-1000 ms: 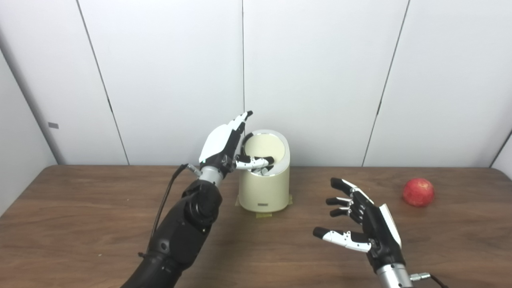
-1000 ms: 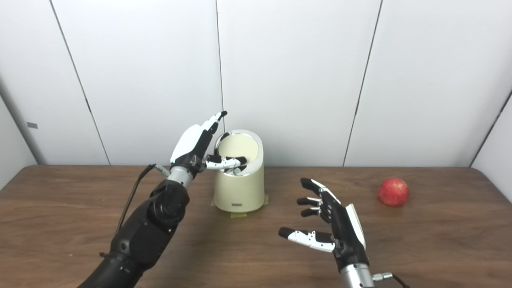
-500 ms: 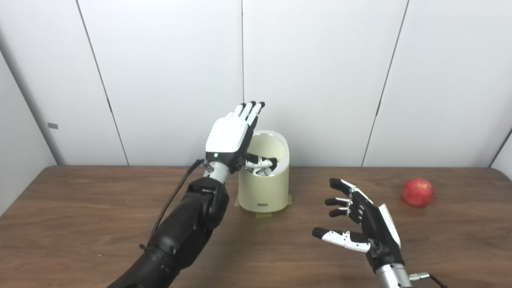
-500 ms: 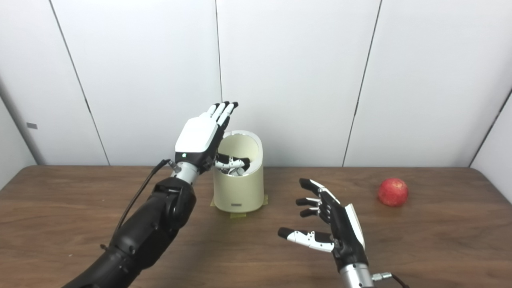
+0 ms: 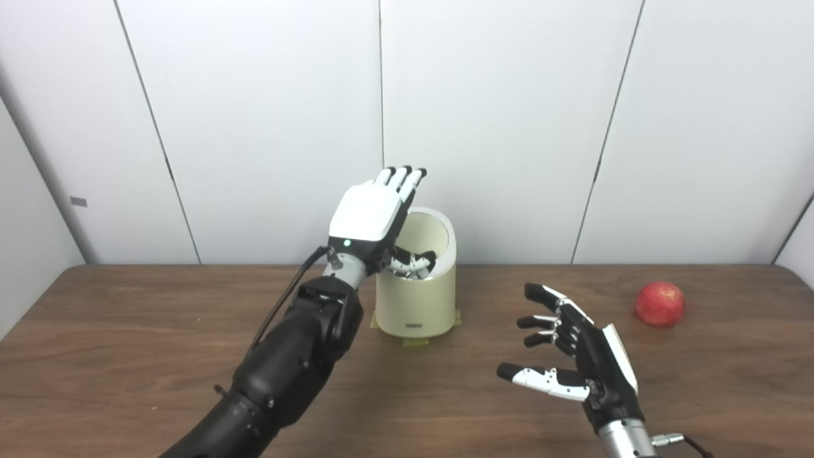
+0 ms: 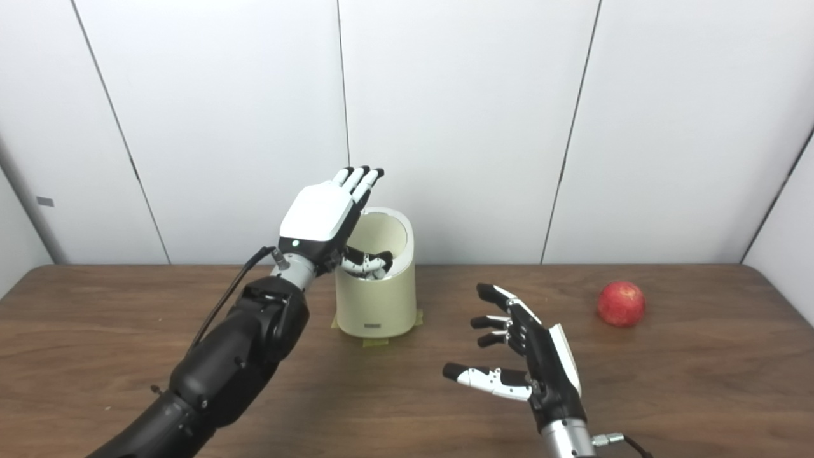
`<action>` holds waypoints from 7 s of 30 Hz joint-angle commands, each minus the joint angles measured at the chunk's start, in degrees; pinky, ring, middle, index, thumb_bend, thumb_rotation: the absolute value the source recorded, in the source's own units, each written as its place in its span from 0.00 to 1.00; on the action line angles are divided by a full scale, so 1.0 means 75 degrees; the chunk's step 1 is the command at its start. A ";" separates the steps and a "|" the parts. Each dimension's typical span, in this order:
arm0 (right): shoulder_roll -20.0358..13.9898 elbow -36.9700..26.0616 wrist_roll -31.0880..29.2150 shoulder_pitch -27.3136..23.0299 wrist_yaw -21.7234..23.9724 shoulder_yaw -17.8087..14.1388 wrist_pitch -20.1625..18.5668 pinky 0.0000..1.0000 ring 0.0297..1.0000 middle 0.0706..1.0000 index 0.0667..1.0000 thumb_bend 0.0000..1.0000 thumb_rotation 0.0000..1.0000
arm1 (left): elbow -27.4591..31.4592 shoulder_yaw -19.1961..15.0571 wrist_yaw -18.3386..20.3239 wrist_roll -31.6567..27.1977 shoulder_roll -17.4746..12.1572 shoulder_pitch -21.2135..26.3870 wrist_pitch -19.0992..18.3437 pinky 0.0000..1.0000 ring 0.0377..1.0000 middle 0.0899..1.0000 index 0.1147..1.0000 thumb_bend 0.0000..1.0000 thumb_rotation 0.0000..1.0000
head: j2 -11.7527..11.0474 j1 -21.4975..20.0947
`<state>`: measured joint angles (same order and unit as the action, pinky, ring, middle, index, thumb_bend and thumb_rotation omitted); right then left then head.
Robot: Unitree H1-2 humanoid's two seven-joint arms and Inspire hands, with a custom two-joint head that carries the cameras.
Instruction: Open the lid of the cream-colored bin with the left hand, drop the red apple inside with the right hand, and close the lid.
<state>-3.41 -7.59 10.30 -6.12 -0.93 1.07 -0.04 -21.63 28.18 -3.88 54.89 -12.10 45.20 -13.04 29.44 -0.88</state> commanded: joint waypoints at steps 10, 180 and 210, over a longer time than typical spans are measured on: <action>-0.0066 -0.0226 0.0005 -0.0217 0.0009 0.0026 0.0233 0.55 0.66 0.82 0.78 0.73 0.16 | -0.0030 -0.0243 0.0049 0.0261 -0.0441 0.0255 -0.0317 0.85 0.98 1.00 1.00 0.81 0.01 | 0.0055 0.0022; -0.4311 0.4482 0.3346 -0.4088 0.1826 0.1341 -0.2885 0.40 0.41 0.46 0.46 0.52 0.00 | 0.2972 -0.4012 0.1568 -0.7187 0.0192 -0.4677 0.2378 0.62 0.72 0.79 0.82 0.56 0.07 | -0.0390 -0.2890; -0.2973 0.1631 0.2259 -0.3967 0.0262 0.0340 -0.2410 0.32 0.37 0.44 0.50 0.51 0.00 | 0.2690 -0.3798 0.1309 -0.6927 0.0533 -0.4641 0.2315 0.69 0.74 0.78 0.81 0.66 0.17 | -0.0494 -0.1305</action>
<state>-25.45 7.51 27.57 -33.48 1.20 3.96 -18.54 -1.87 -0.54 6.77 2.56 -8.34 8.66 2.87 25.93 -12.48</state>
